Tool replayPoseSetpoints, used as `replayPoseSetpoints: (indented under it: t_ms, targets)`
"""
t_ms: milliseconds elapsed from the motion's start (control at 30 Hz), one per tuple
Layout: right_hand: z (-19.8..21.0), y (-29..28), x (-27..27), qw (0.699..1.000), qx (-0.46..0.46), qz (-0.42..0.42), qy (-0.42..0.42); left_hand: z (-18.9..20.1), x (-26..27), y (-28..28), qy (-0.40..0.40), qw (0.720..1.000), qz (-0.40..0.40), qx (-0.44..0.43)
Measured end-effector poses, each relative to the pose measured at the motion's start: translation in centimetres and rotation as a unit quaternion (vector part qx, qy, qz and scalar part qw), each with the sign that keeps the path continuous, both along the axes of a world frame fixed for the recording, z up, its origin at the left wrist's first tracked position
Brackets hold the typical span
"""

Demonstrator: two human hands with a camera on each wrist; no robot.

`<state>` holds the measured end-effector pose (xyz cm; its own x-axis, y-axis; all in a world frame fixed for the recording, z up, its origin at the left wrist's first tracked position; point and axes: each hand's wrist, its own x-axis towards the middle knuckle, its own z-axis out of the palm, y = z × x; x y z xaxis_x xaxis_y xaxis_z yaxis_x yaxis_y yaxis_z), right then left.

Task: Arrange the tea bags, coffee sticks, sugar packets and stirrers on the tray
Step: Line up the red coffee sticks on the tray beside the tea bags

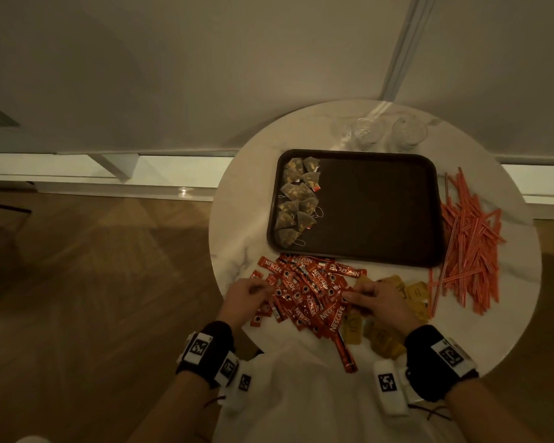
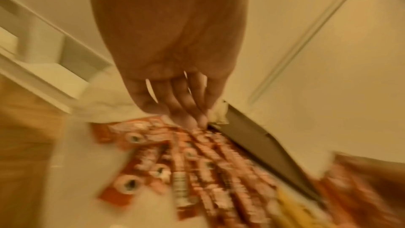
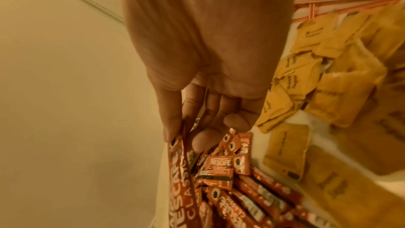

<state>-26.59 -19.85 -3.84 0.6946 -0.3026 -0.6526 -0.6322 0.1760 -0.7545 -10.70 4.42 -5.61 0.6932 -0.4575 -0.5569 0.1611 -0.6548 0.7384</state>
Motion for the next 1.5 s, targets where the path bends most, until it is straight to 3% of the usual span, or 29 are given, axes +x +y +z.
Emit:
replayPoseSetpoints:
  t_ms: [67,133,300,500,700,867,1033,1167,1300,1400,1500]
  targets:
    - [-0.5,-0.3,-0.6,1.0,-0.021,0.019,0.012,-1.3,1.4,1.7,-0.056,0.995,0.071,0.047]
    - [-0.8,-0.4,-0.9,0.999,-0.034,0.027,0.021,-2.7,2.6,2.6,-0.108,0.985,0.077,0.109]
    - [-0.3,-0.2,-0.7,0.997,-0.043,0.053,0.034,-4.0,3.3,1.1,-0.162,0.957,-0.051,0.234]
    - [-0.4,0.1,-0.3,0.997,-0.048,0.054,0.029,-4.3,4.2,-0.4,-0.181,0.941,-0.082,0.272]
    - [-1.0,0.2,-0.3,0.999,-0.03,0.038,0.025,-3.4,5.4,0.0,-0.135,0.962,-0.041,0.233]
    - [-0.9,0.4,0.3,0.999,-0.019,0.03,0.009,-0.1,5.8,-0.3,-0.179,0.973,0.016,0.147]
    - [0.1,0.8,1.5,0.998,0.004,0.056,-0.014,3.3,2.6,-3.9,-0.149,0.988,-0.034,0.023]
    - [0.5,0.9,2.5,0.998,0.003,0.061,-0.03,3.4,-0.8,-6.8,-0.108,0.988,-0.109,-0.02]
    - [0.1,0.9,2.4,0.998,0.046,-0.003,-0.032,2.9,-2.4,-8.4,-0.101,0.984,-0.142,-0.043]
    - [0.1,0.9,2.1,0.993,0.083,-0.066,-0.048,2.8,-2.8,-9.0,-0.107,0.984,-0.124,-0.068]
    - [-0.1,0.8,1.9,0.989,0.092,-0.1,-0.057,2.5,-3.1,-8.9,-0.062,0.99,-0.094,-0.084]
